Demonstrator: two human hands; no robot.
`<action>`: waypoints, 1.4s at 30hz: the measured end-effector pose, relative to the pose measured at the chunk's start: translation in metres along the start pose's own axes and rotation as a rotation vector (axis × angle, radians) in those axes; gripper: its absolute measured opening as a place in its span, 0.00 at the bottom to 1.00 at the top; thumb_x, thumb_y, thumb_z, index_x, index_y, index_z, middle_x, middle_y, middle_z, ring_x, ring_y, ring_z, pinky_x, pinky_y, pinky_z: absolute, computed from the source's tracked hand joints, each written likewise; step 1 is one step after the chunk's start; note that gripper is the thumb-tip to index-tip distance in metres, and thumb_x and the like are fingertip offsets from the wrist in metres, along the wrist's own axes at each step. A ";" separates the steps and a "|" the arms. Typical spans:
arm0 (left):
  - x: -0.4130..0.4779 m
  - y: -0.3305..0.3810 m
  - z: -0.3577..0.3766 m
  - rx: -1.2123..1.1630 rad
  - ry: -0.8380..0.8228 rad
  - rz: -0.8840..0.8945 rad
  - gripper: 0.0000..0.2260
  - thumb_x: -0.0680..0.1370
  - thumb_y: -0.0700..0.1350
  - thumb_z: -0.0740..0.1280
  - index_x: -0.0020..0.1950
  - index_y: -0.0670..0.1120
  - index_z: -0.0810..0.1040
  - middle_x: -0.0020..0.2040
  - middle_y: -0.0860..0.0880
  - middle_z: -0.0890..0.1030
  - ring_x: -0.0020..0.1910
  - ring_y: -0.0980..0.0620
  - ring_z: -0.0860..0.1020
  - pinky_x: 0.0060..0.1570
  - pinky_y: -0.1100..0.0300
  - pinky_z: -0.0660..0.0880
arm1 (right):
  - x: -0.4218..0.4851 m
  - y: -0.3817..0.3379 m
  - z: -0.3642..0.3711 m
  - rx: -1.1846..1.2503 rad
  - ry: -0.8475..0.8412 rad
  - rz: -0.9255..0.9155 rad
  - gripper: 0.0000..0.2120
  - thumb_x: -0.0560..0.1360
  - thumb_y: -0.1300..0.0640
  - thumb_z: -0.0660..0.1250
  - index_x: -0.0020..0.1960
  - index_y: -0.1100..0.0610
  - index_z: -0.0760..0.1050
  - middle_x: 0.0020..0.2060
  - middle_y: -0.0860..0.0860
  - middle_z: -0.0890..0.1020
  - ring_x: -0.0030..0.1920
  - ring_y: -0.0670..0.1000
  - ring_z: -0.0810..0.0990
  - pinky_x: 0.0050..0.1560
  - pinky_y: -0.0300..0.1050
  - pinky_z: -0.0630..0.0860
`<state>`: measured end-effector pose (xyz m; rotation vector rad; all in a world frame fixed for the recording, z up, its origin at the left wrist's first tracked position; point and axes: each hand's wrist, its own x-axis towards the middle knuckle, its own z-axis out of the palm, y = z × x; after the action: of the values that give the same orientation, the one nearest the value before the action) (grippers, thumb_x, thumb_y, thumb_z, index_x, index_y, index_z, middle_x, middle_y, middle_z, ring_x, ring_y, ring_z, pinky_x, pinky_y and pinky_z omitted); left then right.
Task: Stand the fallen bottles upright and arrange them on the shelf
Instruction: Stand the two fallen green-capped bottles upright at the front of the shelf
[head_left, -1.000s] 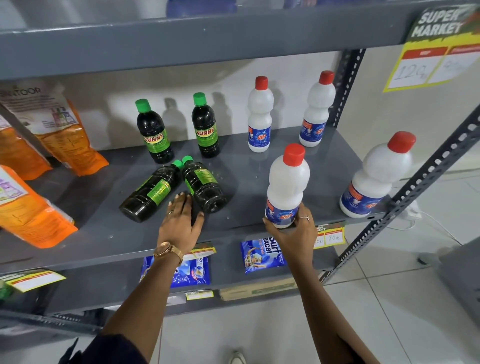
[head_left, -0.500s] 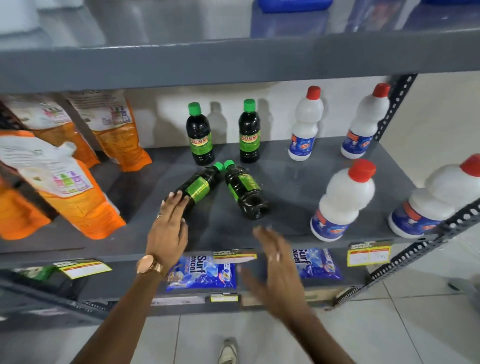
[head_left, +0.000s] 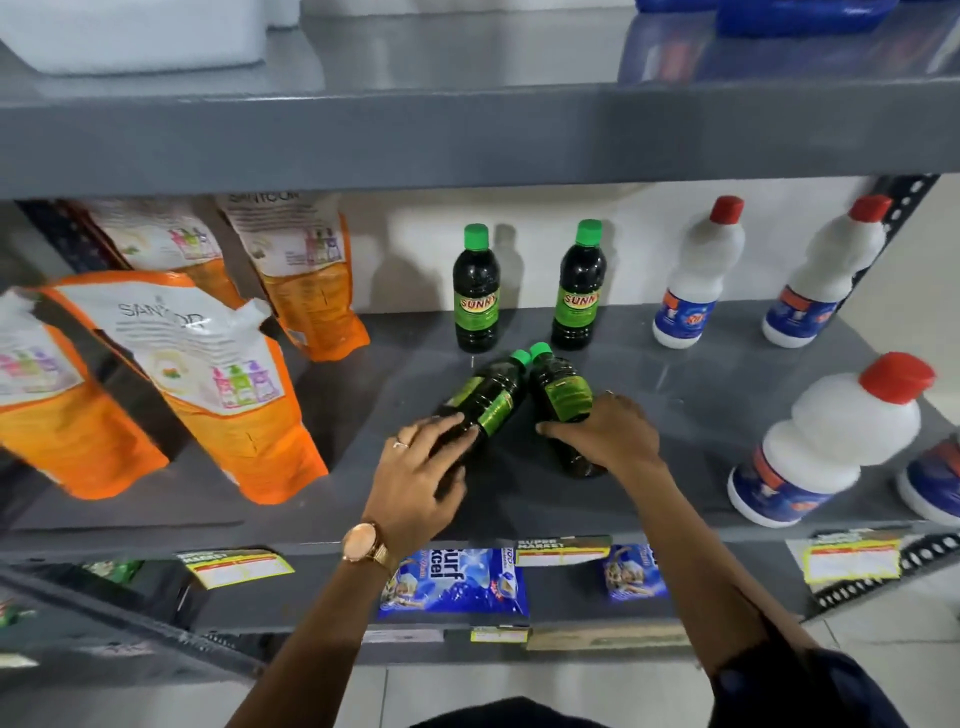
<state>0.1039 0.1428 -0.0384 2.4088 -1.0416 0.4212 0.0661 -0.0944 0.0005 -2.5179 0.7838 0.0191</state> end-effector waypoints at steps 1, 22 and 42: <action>0.000 -0.002 -0.001 -0.024 -0.010 -0.005 0.25 0.71 0.47 0.68 0.68 0.50 0.68 0.67 0.47 0.73 0.62 0.45 0.71 0.58 0.48 0.69 | 0.000 -0.002 0.002 -0.006 0.015 0.006 0.35 0.62 0.32 0.71 0.54 0.58 0.74 0.51 0.56 0.80 0.54 0.59 0.78 0.50 0.51 0.76; 0.003 -0.052 0.015 0.072 -0.133 -0.324 0.27 0.74 0.47 0.53 0.72 0.40 0.59 0.74 0.39 0.60 0.74 0.42 0.55 0.71 0.54 0.45 | 0.029 0.013 0.026 0.768 0.402 -0.167 0.43 0.60 0.55 0.81 0.68 0.56 0.61 0.55 0.46 0.74 0.54 0.42 0.74 0.53 0.33 0.70; 0.003 -0.057 0.018 0.079 -0.146 -0.326 0.24 0.77 0.44 0.57 0.73 0.41 0.59 0.74 0.40 0.60 0.74 0.43 0.55 0.73 0.51 0.48 | 0.013 0.025 0.041 0.682 0.491 -0.097 0.41 0.57 0.46 0.81 0.64 0.56 0.67 0.58 0.53 0.73 0.59 0.51 0.73 0.61 0.45 0.71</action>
<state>0.1501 0.1650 -0.0692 2.6505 -0.6794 0.1779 0.0695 -0.1001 -0.0484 -1.9051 0.6888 -0.7878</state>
